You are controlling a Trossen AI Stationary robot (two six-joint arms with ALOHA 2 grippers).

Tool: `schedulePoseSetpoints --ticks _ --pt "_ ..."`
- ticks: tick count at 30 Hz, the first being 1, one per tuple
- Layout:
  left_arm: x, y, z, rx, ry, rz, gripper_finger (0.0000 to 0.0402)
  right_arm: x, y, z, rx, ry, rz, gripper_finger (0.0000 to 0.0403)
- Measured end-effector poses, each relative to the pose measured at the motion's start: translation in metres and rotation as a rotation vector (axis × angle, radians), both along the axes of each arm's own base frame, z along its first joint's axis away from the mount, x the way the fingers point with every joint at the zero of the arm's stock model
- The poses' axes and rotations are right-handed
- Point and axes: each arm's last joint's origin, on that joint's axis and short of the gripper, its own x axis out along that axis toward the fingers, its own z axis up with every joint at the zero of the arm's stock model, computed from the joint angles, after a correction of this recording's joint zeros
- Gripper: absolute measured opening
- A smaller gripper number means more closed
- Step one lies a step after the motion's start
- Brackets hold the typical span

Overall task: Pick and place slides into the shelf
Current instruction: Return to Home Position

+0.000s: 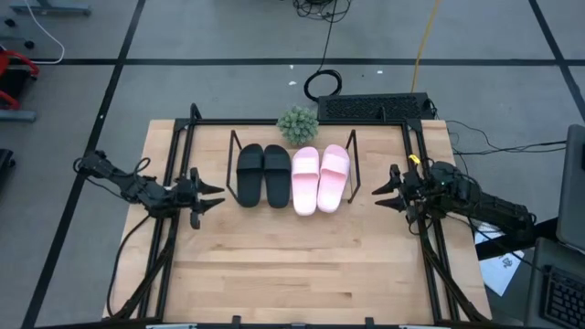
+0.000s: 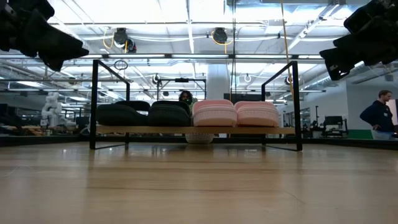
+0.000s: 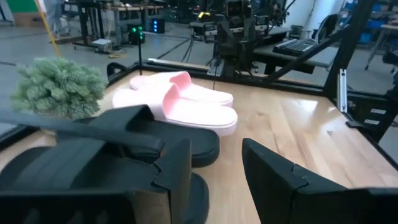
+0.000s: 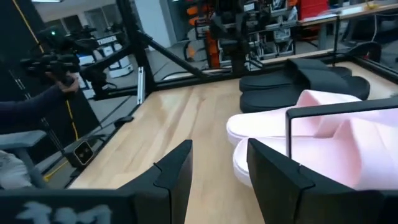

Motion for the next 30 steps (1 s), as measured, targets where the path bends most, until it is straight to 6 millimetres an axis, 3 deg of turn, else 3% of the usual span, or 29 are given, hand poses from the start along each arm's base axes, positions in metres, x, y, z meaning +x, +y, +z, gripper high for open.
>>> schedulePoseSetpoints --ticks 8,14,18,22,30 --pt "0.004 -0.002 -0.026 -0.007 0.03 0.014 0.0145 -0.002 -0.007 0.002 0.001 -0.024 -0.01 0.0144" --pt "0.001 0.0 -0.02 -0.004 0.015 0.023 0.0145 -0.005 -0.012 0.005 0.022 -0.055 0.009 0.0144" --pt "-0.002 0.002 -0.022 -0.071 0.01 0.034 0.0145 0.0 -0.017 -0.013 0.059 -0.038 -0.02 0.0144" --pt "-0.002 0.002 -0.023 -0.107 0.011 0.041 0.0145 0.004 -0.022 -0.01 0.014 -0.192 -0.099 0.0144" --pt "-0.002 0.002 -0.023 -0.123 0.006 0.066 0.0145 0.008 -0.028 -0.018 0.032 -0.11 -0.233 0.0144"
